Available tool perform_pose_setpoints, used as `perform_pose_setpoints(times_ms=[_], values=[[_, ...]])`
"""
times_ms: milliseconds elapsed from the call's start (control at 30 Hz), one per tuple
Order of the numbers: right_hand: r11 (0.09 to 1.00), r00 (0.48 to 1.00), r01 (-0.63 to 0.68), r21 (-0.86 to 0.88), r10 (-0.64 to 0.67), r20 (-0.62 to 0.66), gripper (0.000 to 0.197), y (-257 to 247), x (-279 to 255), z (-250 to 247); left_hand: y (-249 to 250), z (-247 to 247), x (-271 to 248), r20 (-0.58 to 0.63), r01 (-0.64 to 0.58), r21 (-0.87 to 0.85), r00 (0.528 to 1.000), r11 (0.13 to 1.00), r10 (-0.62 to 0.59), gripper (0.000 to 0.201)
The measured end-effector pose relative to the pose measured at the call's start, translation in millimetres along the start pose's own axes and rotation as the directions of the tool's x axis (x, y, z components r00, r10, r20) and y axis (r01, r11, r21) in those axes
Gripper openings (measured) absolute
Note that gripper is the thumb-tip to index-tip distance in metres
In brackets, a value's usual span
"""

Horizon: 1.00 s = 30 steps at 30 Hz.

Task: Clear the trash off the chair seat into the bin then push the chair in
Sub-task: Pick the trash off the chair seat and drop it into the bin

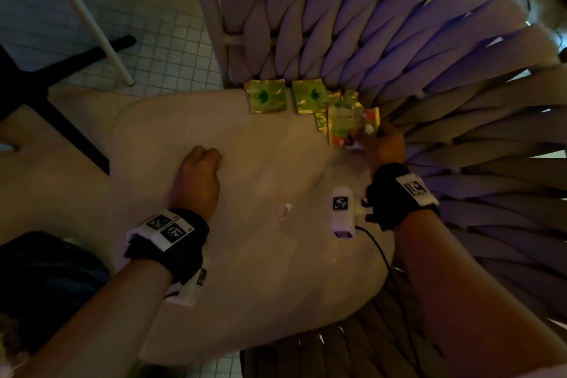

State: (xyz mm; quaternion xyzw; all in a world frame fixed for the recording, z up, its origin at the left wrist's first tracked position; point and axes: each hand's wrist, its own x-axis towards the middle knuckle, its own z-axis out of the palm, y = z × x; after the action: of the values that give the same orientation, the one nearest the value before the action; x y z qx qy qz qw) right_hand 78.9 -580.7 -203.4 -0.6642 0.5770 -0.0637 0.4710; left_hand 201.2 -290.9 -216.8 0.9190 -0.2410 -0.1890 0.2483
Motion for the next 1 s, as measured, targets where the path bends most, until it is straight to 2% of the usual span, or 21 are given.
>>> perform_pose_setpoints(times_ms=[33, 100, 133, 200, 233, 333, 367, 433, 467, 533, 600, 667, 733, 767, 833, 867, 933, 967, 1000], values=[[0.996, 0.999, -0.012, 0.085, 0.009, 0.044, 0.007, 3, -11, -8, -2, -2, -6, 0.011, 0.0, -0.015, 1.0, 1.0, 0.0, 0.02], [0.985, 0.993, -0.057, 0.165, 0.04, 0.108, 0.021, 5, -40, -23, -9, -6, -21, 0.016, 0.007, -0.082, 1.0, 0.997, -0.005, 0.02], [0.983, 0.988, -0.063, 0.174, 0.037, 0.149, 0.021, 6, -58, -30, -14, -9, -32, 0.01, 0.018, -0.138, 1.0, 0.99, -0.016, 0.019], [0.977, 0.966, -0.076, 0.2, 0.022, 0.259, 0.012, 8, -94, -39, -22, -20, -55, 0.017, 0.09, -0.324, 0.996, 0.942, -0.09, 0.018], [0.971, 0.943, -0.11, 0.211, 0.035, 0.33, 0.011, 5, -115, -38, -27, -27, -68, 0.055, 0.157, -0.442, 0.987, 0.883, -0.148, 0.021], [0.989, 0.863, -0.108, 0.098, 0.045, 0.503, 0.068, -1, -176, -20, -45, -47, -112, 0.186, 0.335, -0.706, 0.938, 0.623, -0.294, 0.026], [0.995, 0.825, -0.081, 0.059, 0.033, 0.565, 0.073, -4, -197, -6, -56, -55, -129, 0.202, 0.365, -0.754, 0.92, 0.547, -0.336, 0.026], [1.0, 0.727, -0.024, 0.018, 0.005, 0.687, 0.055, -13, -245, 34, -86, -72, -164, 0.221, 0.404, -0.82, 0.877, 0.405, -0.427, 0.028], [1.0, 0.675, -0.001, 0.003, -0.002, 0.738, 0.046, -16, -269, 59, -103, -79, -182, 0.222, 0.419, -0.828, 0.856, 0.374, -0.467, 0.028], [0.999, 0.565, 0.037, -0.03, 0.004, 0.825, 0.036, -12, -317, 118, -144, -94, -222, 0.189, 0.443, -0.82, 0.808, 0.362, -0.559, 0.029], [0.998, 0.471, 0.036, -0.059, 0.035, 0.882, 0.021, 1, -366, 185, -192, -107, -267, 0.187, 0.498, -0.811, 0.719, 0.308, -0.67, 0.026], [0.986, 0.397, 0.069, -0.148, 0.109, 0.911, 0.018, 23, -411, 252, -247, -116, -314, 0.221, 0.576, -0.785, 0.605, 0.228, -0.765, 0.016], [0.95, 0.386, 0.158, -0.27, 0.192, 0.902, 0.023, 46, -449, 318, -303, -124, -356, 0.255, 0.634, -0.761, 0.482, 0.133, -0.838, 0.01], [0.93, 0.394, 0.186, -0.316, 0.223, 0.891, 0.025, 58, -466, 350, -332, -125, -375, 0.257, 0.654, -0.748, 0.445, 0.115, -0.858, 0.009], [0.895, 0.416, 0.248, -0.372, 0.248, 0.875, 0.019, 80, -493, 407, -383, -129, -400, 0.283, 0.71, -0.695, 0.411, 0.111, -0.867, 0.009], [0.862, 0.438, 0.296, -0.412, 0.26, 0.86, 0.021, 92, -504, 436, -406, -130, -410, 0.298, 0.734, -0.669, 0.408, 0.116, -0.863, 0.012], [0.808, 0.493, 0.345, -0.478, 0.277, 0.824, 0.05, 109, -525, 483, -452, -125, -422, 0.302, 0.754, -0.636, 0.44, 0.164, -0.846, 0.016], [0.807, 0.494, 0.336, -0.485, 0.287, 0.82, 0.059, 114, -536, 503, -473, -122, -425, 0.282, 0.751, -0.625, 0.474, 0.216, -0.834, 0.022], [0.816, 0.464, 0.351, -0.46, 0.275, 0.842, 0.066, 116, -545, 517, -491, -117, -429, 0.259, 0.753, -0.599, 0.503, 0.271, -0.825, 0.031]])
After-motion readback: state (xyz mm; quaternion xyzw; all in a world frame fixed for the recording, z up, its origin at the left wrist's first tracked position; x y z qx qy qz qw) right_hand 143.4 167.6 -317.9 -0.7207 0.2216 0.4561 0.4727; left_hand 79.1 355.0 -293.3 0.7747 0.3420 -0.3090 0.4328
